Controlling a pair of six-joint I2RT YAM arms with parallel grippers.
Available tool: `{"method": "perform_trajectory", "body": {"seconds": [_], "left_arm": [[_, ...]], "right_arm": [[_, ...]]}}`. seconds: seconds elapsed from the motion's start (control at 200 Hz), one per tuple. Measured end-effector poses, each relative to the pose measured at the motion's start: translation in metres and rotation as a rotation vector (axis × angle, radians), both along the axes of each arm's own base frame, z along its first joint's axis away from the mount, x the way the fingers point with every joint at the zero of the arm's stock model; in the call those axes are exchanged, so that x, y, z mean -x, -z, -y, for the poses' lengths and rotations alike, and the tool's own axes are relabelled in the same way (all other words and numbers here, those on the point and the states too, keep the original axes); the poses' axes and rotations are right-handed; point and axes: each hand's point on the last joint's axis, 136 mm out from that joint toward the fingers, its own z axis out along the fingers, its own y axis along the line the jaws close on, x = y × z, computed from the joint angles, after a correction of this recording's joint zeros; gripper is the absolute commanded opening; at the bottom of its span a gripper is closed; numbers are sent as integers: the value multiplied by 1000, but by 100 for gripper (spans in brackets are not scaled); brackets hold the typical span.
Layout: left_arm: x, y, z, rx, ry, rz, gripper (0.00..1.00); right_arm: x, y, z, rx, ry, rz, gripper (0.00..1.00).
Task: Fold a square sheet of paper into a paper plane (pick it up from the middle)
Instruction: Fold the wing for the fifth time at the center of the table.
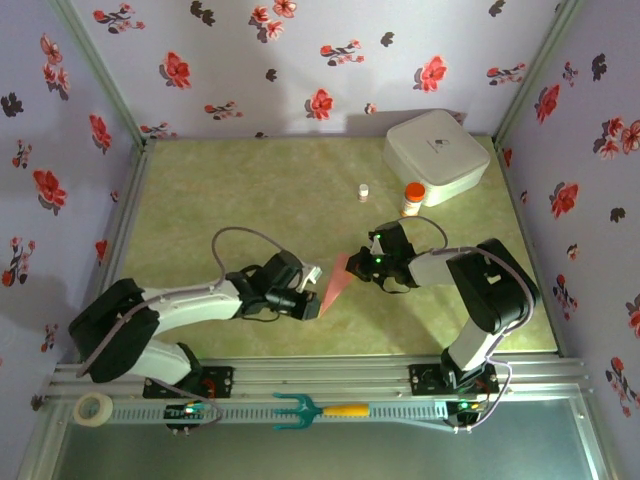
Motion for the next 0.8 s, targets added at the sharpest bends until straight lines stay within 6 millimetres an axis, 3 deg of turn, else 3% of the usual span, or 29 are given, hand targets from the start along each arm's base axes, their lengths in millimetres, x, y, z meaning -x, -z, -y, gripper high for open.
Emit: {"method": "perform_trajectory", "body": {"seconds": [0.145,0.295,0.435,0.555,0.8], "left_arm": [[-37,-18,16,64,-47,21,4],[-62,-6,39,80,-47,-11,4],[-66,23,52,47,-25,-77,3],[-63,46,50,4,-25,-123,1],[-63,47,50,25,-29,-120,0]], "right_arm": [[0,0,0,1,1,0,2],[0,0,0,0,1,0,3],[0,0,0,0,0,1,4],[0,-1,0,5,-2,-5,5],[-2,-8,1,24,-1,-19,8]]}}
